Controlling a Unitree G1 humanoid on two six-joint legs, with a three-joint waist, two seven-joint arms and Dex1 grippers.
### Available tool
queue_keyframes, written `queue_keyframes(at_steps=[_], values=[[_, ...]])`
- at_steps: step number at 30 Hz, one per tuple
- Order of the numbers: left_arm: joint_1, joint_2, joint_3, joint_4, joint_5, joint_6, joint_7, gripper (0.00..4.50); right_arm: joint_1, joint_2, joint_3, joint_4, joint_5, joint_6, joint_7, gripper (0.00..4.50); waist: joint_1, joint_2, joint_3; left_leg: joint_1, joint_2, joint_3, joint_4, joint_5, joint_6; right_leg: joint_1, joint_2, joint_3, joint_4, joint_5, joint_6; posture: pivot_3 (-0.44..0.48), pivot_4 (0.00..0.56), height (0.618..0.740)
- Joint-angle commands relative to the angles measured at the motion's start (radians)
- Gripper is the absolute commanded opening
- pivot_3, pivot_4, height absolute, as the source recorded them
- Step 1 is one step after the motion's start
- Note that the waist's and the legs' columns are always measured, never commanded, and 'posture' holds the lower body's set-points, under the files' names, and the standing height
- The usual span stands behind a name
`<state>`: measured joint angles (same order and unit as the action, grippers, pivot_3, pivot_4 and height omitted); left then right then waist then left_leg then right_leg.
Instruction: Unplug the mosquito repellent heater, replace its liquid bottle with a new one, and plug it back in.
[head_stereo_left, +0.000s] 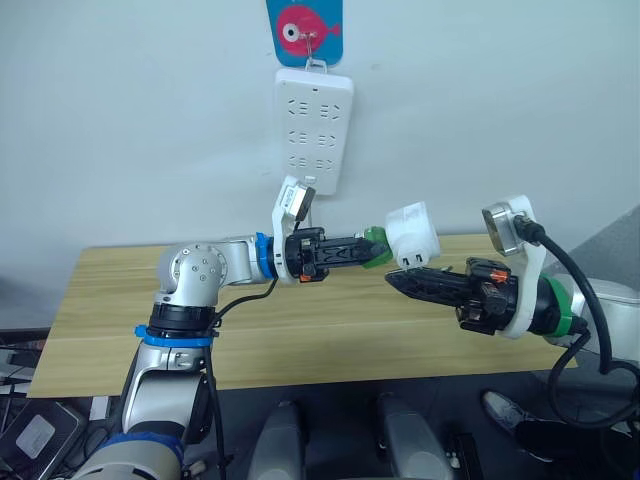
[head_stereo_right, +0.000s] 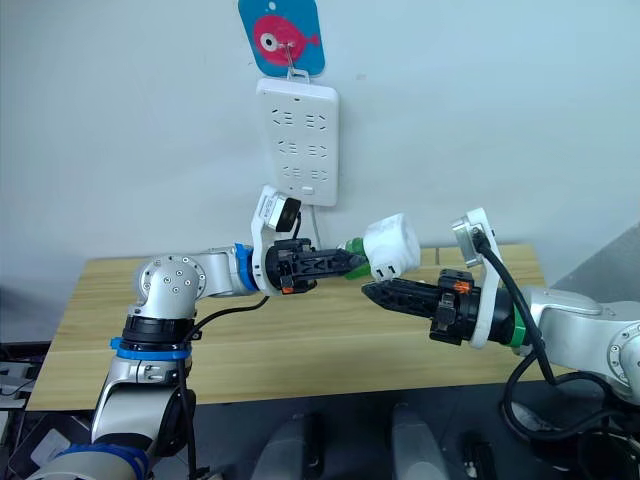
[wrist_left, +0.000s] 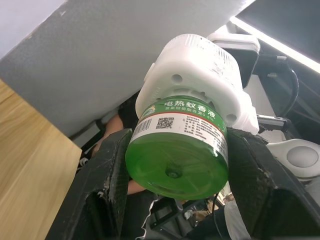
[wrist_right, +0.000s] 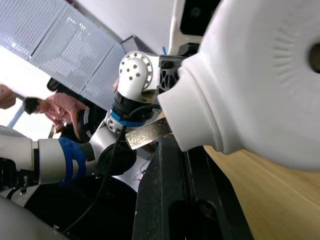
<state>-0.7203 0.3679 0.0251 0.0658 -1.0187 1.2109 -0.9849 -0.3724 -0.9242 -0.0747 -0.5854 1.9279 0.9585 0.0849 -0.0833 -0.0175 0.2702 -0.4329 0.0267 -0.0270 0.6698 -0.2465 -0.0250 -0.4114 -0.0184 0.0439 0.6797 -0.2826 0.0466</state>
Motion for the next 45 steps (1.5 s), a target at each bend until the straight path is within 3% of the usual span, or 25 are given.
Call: queue_keyframes(at_steps=[1,14,19,30,37,45], values=[[0.012,0.015,-0.063,-0.041,0.055,-0.036,-0.028,2.49,-0.051,-0.007,-0.009,-0.037,0.044,-0.049,0.018,0.0,0.0,0.0,0.0,0.0,0.0,0.0,0.0,0.0,0.0,0.0,0.0,0.0,0.0,0.0,0.0,-0.167,0.268,0.74],[0.031,0.053,-0.175,-0.046,0.206,-0.21,-0.146,2.49,-0.179,-0.055,0.039,0.002,0.044,-0.045,0.072,0.0,0.0,0.0,0.0,0.0,0.0,-0.001,0.0,0.0,0.0,0.0,0.0,0.0,0.0,0.0,0.0,-0.178,0.28,0.74],[0.007,0.016,-0.132,-0.019,0.168,-0.158,-0.11,2.49,-0.213,-0.048,0.053,0.035,0.044,-0.047,0.039,0.0,0.0,0.0,0.0,0.0,0.0,-0.002,0.0,0.0,0.0,0.0,0.0,0.0,0.0,0.0,0.0,-0.176,0.283,0.74],[-0.036,0.02,-0.081,0.054,0.163,-0.099,-0.123,2.49,-0.027,-0.235,-0.043,-0.064,0.039,0.067,0.262,0.0,0.001,-0.001,0.001,0.0,0.0,-0.002,-0.002,0.0,0.0,0.0,0.0,-0.001,-0.001,0.0,0.0,-0.175,0.275,0.74],[-0.022,0.035,-0.105,-0.011,0.128,-0.047,-0.171,2.49,-0.03,-0.145,0.021,-0.034,-0.137,0.02,0.211,0.0,-0.002,-0.001,0.001,0.0,0.0,-0.002,-0.001,0.0,0.0,0.0,0.0,0.0,0.0,0.0,0.0,-0.174,0.27,0.74],[0.022,0.063,-0.149,-0.073,0.163,-0.097,-0.2,2.49,-0.128,-0.112,0.042,0.004,0.015,-0.003,0.154,0.0,-0.001,-0.001,0.001,0.0,0.001,-0.002,-0.002,0.0,0.0,-0.001,0.0,0.0,-0.001,0.0,0.0,-0.169,0.264,0.74]])
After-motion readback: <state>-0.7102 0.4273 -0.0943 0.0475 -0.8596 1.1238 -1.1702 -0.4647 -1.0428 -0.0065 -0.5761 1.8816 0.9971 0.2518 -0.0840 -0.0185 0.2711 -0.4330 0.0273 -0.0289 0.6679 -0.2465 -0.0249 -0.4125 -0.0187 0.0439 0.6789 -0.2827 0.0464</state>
